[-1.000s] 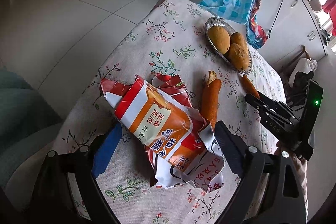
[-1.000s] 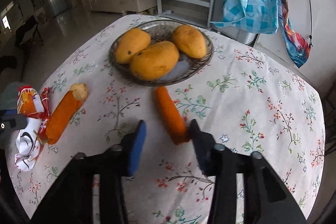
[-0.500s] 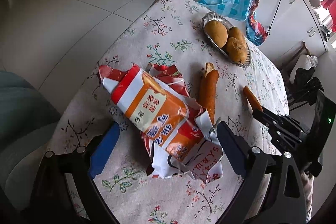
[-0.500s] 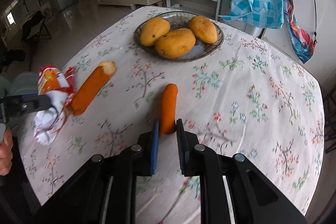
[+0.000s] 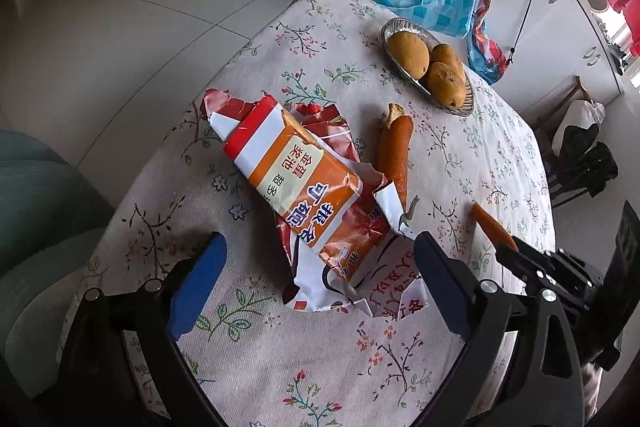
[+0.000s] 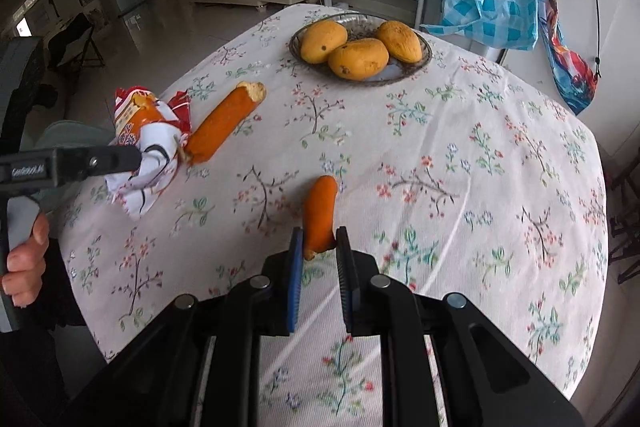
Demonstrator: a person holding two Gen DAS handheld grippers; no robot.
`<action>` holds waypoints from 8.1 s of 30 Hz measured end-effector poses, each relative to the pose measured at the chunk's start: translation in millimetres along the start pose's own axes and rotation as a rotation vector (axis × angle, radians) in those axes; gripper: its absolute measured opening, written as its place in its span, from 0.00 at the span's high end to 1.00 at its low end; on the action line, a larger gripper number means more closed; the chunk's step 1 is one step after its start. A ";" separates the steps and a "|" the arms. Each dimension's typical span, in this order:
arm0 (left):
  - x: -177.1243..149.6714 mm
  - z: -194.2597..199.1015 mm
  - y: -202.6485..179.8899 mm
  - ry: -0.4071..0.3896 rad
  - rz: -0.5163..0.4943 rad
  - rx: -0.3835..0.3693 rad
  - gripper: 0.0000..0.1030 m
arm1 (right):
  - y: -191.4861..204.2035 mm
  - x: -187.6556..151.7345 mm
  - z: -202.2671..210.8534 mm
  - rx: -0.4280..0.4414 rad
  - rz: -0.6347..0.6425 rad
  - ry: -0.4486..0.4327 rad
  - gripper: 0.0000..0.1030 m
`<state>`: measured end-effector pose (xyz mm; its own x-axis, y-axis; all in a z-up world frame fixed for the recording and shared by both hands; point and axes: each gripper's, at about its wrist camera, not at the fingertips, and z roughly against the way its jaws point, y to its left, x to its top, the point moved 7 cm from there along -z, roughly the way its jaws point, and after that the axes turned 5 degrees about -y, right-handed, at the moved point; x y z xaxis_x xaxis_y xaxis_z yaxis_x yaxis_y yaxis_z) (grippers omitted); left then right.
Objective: Collect trash
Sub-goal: 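Lift the chip bag with the left tool while the right tool lifts the carrot, then carry the chip bag and carrot over the yellow basin and open both tools, then move the right tool back to the last carrot piece on the table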
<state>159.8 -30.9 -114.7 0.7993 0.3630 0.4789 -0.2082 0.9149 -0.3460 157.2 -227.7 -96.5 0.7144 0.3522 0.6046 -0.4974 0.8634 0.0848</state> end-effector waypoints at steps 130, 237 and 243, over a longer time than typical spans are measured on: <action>-58.2 108.2 -59.6 -0.319 -0.438 -0.024 0.74 | 38.0 -50.9 89.5 0.168 -0.293 -0.304 0.86; -228.4 84.9 -73.9 0.050 -0.700 0.007 0.52 | 111.5 -207.0 87.8 0.168 -0.389 0.079 0.50; -218.2 93.2 -74.6 -0.005 -0.677 0.013 0.35 | 110.7 -203.5 90.0 0.154 -0.376 0.046 0.46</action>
<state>-51.6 -161.9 -118.1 0.7534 -0.2899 0.5902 0.3307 0.9428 0.0410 -87.6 -236.4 -138.9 0.8799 0.0413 0.4733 -0.2628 0.8722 0.4125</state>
